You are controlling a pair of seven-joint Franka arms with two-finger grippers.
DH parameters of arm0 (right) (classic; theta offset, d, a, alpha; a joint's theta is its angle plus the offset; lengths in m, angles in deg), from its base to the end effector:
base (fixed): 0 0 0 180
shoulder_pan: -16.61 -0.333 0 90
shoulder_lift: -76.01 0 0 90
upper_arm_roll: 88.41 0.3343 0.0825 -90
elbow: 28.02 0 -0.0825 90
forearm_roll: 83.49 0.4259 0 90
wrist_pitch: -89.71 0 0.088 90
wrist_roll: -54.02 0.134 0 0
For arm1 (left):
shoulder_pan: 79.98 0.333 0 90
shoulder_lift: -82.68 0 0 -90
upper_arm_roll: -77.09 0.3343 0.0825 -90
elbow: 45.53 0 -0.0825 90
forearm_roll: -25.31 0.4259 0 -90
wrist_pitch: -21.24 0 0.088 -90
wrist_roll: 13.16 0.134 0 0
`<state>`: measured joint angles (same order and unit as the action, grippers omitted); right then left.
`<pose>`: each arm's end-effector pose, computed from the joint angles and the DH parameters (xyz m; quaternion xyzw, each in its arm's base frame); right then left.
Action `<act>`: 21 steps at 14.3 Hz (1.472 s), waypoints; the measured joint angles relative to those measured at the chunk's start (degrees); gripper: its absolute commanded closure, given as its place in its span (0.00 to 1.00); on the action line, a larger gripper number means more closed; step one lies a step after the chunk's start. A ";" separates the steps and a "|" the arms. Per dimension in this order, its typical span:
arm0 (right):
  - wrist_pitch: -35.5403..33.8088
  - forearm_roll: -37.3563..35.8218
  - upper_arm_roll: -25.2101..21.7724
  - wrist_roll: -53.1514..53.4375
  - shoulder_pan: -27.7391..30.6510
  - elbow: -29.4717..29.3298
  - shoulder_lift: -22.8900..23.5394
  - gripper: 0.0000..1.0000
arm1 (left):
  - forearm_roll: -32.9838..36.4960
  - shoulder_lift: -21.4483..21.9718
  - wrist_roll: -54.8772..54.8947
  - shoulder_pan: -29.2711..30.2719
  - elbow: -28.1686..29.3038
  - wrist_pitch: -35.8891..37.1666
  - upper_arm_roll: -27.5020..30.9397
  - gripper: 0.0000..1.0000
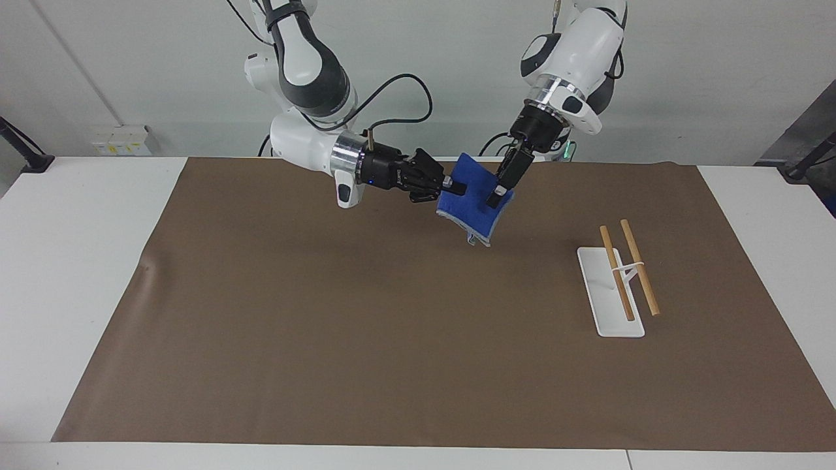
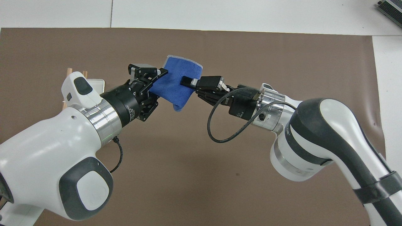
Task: Right arm passes towel to left arm to hang
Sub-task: 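Close the left gripper on the towel held by the right gripper, then open the right gripper and pull it back from the towel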
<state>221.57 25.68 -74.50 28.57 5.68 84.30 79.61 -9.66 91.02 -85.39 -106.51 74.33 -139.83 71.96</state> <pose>0.5905 0.3131 0.4957 -0.7078 0.1699 -0.0812 0.6808 0.5351 -0.3061 0.5695 0.7390 0.5024 0.0883 0.4401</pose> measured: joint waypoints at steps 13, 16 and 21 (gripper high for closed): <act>7.56 -0.18 0.02 0.25 -0.85 -0.02 -0.26 0.00 | 0.57 -0.01 0.91 0.75 -0.16 -0.17 0.72 1.00; 10.72 -7.90 -0.12 0.49 -0.98 -0.03 -0.67 0.00 | 1.24 -0.06 1.38 1.51 -0.15 -0.18 0.73 1.00; 13.15 -31.48 -0.78 9.01 2.62 0.40 -0.47 0.00 | 2.96 -0.50 1.81 6.90 0.34 -0.13 0.86 1.00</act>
<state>234.72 -5.80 -75.28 37.58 8.30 84.70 79.14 -6.70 90.52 -83.58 -99.61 74.67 -139.95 72.82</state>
